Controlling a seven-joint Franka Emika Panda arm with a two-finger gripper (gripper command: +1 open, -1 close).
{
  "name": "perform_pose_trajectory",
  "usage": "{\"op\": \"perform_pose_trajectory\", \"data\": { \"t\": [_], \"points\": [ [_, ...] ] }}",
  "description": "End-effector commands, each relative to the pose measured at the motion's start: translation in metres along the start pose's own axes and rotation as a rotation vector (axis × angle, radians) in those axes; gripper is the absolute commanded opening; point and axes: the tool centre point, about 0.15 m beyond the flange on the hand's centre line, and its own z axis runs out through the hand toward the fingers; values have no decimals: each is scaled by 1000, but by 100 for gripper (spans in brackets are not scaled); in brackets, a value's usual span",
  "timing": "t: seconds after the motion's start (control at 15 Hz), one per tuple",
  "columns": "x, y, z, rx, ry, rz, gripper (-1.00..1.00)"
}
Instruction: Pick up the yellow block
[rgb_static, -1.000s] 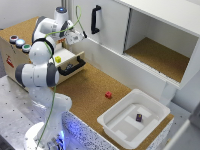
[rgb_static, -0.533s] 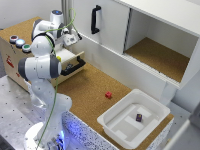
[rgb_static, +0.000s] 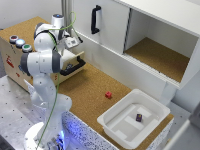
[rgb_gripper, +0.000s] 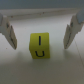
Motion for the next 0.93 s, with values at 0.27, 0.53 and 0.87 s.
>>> {"op": "perform_pose_trajectory", "data": {
  "t": [0.27, 0.53, 0.87],
  "points": [
    [1, -6, 24, 30, 15, 6, -100],
    [12, 2, -22, -68, -70, -19, -100],
    [75, 14, -123, -210, -95, -67, -100]
  ]
}}
